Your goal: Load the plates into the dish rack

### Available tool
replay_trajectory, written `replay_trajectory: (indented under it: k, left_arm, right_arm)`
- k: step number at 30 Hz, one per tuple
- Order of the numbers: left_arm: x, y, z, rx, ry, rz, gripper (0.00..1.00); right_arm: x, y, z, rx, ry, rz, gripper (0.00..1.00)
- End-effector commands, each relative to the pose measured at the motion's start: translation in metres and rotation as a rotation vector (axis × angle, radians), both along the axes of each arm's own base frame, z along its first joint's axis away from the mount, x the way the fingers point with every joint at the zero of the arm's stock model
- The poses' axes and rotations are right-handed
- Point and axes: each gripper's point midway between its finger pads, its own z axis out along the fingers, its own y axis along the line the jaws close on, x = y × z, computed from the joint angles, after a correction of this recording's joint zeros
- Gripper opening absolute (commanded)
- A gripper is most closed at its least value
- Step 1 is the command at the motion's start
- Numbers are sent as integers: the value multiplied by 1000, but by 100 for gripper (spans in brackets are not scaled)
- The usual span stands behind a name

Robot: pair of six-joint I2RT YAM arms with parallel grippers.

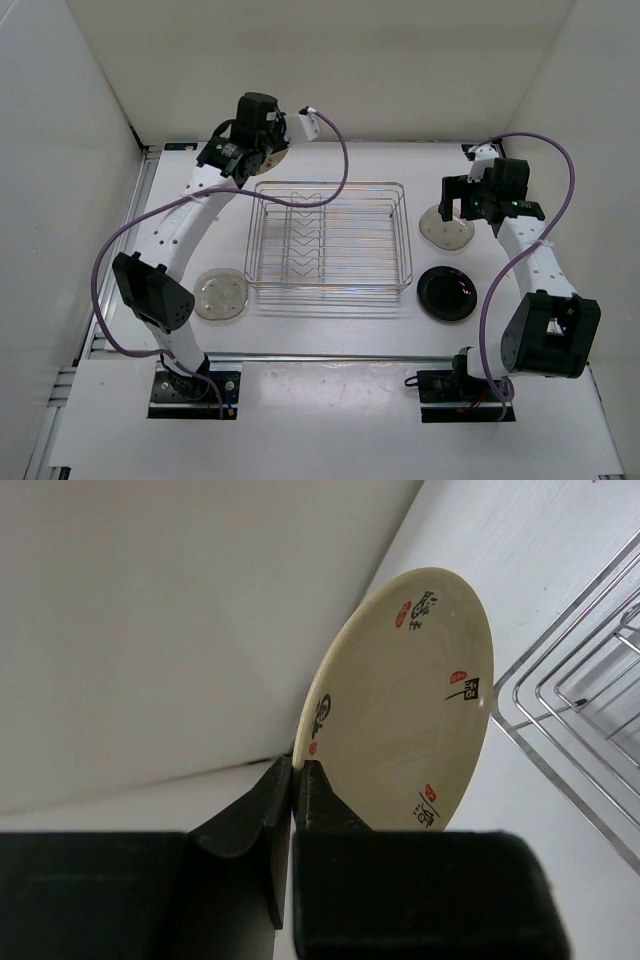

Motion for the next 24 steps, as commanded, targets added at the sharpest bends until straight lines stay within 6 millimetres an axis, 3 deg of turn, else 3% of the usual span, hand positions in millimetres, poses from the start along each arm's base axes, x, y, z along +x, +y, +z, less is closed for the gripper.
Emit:
replay_trajectory:
  k: [1, 6, 10, 14, 20, 24]
  left_arm:
    - [-9, -15, 48, 113, -152, -45, 10]
    - [-32, -74, 46, 173, -170, -228, 10]
    - [-53, -98, 21, 248, -137, -334, 10]
    - [-60, -103, -4, 292, -99, -388, 10]
    - [-66, -109, -24, 336, -77, -471, 10]
    - [-59, -114, -25, 348, -90, -495, 10]
  right_arm:
    - [4, 1, 10, 3, -40, 16, 100]
    - [3, 1, 5, 5, -22, 16, 100]
    - [4, 1, 9, 4, -31, 16, 100]
    - [5, 1, 9, 4, -31, 16, 100]
    - [5, 1, 9, 4, -31, 16, 100]
    - [5, 1, 9, 4, -31, 16, 100]
